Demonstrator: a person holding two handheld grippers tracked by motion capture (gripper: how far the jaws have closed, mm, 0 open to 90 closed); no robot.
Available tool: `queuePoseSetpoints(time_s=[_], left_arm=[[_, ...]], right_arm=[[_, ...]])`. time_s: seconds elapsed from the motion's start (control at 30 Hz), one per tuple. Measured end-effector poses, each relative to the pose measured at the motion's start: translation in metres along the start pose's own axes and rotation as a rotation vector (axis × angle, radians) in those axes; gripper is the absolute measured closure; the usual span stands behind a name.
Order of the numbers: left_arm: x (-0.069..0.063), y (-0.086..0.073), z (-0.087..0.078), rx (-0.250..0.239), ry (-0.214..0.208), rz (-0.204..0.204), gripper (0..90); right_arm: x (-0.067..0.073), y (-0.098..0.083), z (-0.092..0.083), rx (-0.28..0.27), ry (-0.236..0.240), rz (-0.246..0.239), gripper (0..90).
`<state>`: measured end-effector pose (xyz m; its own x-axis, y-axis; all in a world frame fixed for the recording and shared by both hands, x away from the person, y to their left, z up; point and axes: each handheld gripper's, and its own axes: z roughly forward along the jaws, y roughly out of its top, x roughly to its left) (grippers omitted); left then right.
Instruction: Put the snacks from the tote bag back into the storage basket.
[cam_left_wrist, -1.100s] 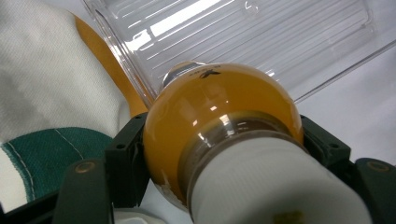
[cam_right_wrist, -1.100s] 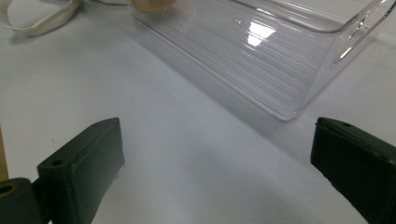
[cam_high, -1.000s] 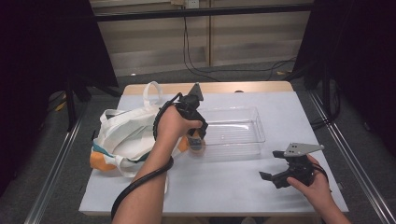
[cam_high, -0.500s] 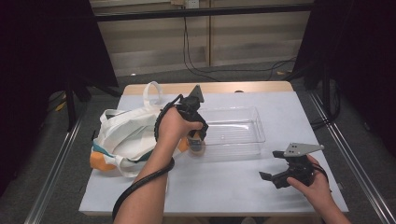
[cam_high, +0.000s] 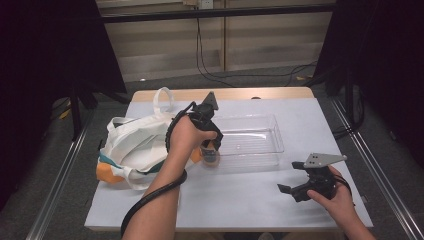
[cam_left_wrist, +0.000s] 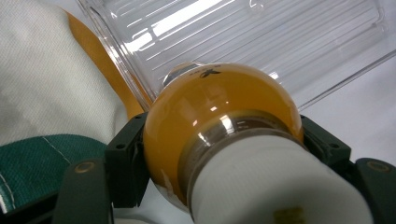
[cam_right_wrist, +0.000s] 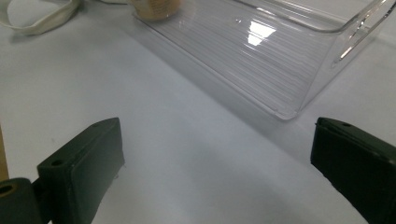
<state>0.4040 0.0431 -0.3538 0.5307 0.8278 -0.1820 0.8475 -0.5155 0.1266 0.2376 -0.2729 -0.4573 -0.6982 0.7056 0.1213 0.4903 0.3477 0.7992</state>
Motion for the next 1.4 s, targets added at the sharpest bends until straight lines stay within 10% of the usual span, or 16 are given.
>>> queuePoseSetpoints(time_s=[1.4], left_arm=[[-0.0008,-0.0050,0.0061,-0.098,0.024,0.048,25.9]], right_arm=[[0.0013,0.0001,0.0006,0.005,0.007,-0.007,2.3]])
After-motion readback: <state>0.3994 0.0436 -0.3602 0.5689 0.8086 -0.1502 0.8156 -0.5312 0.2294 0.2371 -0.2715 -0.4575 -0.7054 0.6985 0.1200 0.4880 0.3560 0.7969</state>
